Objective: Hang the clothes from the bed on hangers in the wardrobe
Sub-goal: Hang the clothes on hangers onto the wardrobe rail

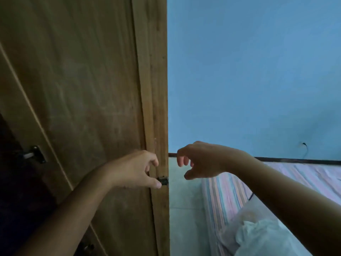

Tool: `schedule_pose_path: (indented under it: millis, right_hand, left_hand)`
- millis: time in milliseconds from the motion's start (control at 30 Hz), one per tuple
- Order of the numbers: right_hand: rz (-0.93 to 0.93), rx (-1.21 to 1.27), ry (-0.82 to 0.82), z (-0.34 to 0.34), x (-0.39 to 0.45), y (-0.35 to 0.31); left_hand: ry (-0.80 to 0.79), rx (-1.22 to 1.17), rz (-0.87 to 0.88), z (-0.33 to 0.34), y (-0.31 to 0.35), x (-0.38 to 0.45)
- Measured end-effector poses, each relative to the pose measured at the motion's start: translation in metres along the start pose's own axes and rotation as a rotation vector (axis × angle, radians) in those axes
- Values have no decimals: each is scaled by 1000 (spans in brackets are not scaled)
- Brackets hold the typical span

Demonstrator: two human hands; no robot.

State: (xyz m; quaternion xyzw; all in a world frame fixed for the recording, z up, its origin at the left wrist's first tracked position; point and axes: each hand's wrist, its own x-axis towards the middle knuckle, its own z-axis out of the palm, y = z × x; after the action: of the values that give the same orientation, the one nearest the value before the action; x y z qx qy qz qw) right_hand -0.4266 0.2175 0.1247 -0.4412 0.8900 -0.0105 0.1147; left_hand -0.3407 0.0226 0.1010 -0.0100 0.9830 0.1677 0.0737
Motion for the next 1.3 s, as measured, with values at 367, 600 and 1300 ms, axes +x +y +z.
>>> schedule_pose_path:
  millis: [367,600,1300]
  right_hand:
    - [445,159,110,49,-119,74]
    - [698,268,155,88,-225,135]
    - [1268,507,327,320,-371,419]
  left_hand:
    - [-171,58,373,52,105,62]
    - [-140,17,530,108,204,104]
    - [-387,18,517,375,434,319]
